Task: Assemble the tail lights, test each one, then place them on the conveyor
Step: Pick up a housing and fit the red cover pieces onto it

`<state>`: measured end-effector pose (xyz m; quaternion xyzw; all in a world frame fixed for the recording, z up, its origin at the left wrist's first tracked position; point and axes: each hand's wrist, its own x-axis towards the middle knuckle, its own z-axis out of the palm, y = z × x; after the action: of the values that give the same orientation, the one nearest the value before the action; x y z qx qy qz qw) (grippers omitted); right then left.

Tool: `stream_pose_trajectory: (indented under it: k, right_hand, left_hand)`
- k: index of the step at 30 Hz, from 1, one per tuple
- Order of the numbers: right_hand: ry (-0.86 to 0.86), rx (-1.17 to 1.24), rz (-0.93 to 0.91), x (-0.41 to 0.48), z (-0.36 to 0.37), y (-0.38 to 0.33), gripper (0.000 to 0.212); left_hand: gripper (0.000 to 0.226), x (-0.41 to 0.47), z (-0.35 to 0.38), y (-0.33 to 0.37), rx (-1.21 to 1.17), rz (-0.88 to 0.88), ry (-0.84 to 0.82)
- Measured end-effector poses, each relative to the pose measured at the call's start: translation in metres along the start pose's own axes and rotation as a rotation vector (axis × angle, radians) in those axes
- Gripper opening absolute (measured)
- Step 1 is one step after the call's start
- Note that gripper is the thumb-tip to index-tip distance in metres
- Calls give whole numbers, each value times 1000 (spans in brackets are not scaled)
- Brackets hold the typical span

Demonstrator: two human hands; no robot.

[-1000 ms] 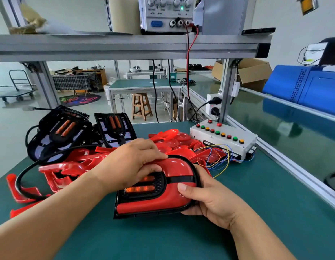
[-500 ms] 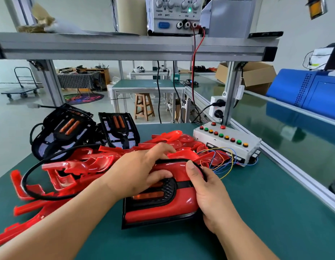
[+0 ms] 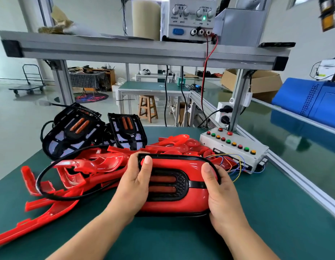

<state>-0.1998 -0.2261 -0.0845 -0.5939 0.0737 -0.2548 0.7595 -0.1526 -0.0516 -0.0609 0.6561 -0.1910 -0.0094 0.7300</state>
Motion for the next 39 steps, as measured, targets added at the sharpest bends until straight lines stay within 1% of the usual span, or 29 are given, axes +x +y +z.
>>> stream_pose_trajectory:
  k: [2, 4, 8, 11, 13, 16, 18, 20, 22, 24, 28, 31, 36, 38, 39]
  right_hand:
    - [5, 17, -8, 1, 1, 0, 71]
    - [-5, 31, -10, 2, 2, 0, 73]
    - [-48, 94, 44, 2, 8, -2, 78]
    - [-86, 107, 89, 10, 16, -10, 61]
    - [-111, 95, 106, 17, 25, -17, 55]
    - [-123, 89, 117, 26, 40, -19, 48]
    - [-121, 103, 132, 29, 46, -14, 38]
    - [-120, 120, 155, 30, 49, -7, 33]
    - [-115, 129, 167, 31, 49, -1, 34]
    - [-104, 131, 165, 33, 48, 1, 38]
    - [-110, 93, 124, 34, 43, 4, 57]
    - [-137, 92, 67, 34, 39, 5, 67]
    - [-122, 123, 50, 37, 35, 7, 51]
    - [-110, 127, 47, 38, 36, 6, 45]
    - [-109, 123, 46, 38, 36, 6, 46]
  left_hand:
    - [35, 0, 1, -2, 52, 47, 40]
    - [37, -1, -2, -4, 71, 53, 56]
    - [33, -2, -4, -3, -21, 29, 56]
    - [24, 2, -8, 1, -94, 2, 100]
    - [18, 6, -12, 1, -93, 6, 160]
    - [18, 10, -18, 3, -161, -11, 205]
    - [17, 12, -22, 4, -194, -29, 209]
    - [16, 13, -25, 4, -208, -49, 209]
    - [17, 16, -27, 1, -209, -61, 210]
    - [17, 18, -28, -1, -194, -63, 214]
    - [17, 18, -25, -4, -177, -41, 203]
    - [17, 17, -24, -8, -115, 21, 195]
    - [15, 18, -19, -6, -107, 85, 171]
    - [22, 18, -19, -4, -96, 89, 166]
    - [27, 18, -18, -3, -112, 78, 161]
